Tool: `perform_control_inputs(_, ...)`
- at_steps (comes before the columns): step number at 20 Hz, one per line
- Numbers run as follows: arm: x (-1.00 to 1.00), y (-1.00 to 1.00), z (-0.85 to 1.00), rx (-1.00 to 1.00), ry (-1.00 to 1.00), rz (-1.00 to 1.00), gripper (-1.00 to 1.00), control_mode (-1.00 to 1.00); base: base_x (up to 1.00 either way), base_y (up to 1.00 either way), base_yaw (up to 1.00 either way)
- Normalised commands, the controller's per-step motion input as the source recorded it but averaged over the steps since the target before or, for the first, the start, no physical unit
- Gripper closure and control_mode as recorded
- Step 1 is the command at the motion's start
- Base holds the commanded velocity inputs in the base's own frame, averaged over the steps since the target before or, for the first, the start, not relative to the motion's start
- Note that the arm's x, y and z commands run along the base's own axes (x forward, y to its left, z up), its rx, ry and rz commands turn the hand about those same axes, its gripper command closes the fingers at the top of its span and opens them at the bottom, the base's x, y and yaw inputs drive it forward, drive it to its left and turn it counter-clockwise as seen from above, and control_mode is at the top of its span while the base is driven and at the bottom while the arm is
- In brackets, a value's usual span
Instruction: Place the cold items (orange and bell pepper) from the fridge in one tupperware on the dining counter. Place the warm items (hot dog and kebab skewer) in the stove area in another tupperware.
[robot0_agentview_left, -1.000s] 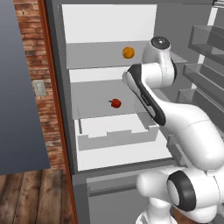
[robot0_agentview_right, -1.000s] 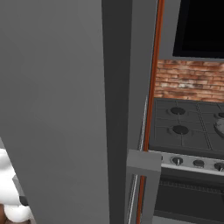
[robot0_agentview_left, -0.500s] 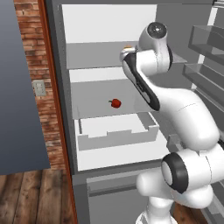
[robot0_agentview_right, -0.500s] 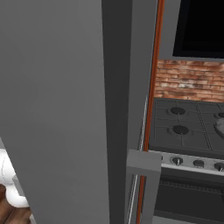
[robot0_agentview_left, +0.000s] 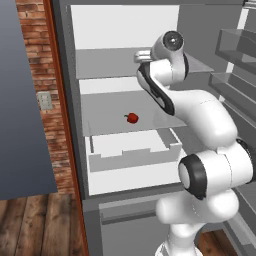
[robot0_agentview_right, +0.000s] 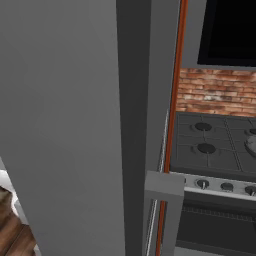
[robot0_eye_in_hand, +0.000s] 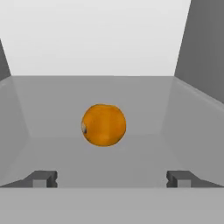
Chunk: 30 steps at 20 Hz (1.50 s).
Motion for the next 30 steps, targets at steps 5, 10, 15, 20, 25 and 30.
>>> perform_control_inputs(5,0.51,0.0,0.0,0.09,0.0,0.02,-1.0,-1.0,0.0,0.0,0.0)
perform_control_inputs(10,0.48,0.0,0.0,0.07,0.0,0.01,-1.0,-1.0,0.0,0.0,0.0)
perform_control_inputs(15,0.32,0.0,-0.06,0.02,0.1,0.0,-1.0,-1.0,0.0,0.0,0.0)
perform_control_inputs(20,0.28,0.0,-0.24,0.02,0.13,0.0,-1.0,-1.0,0.0,0.0,0.0)
perform_control_inputs(25,0.26,0.0,-0.48,0.0,0.0,0.0,-1.0,-1.0,0.0,0.0,0.0)
perform_control_inputs(30,0.28,0.0,-0.76,0.0,-0.03,0.0,-1.0,-1.0,0.0,0.0,0.0)
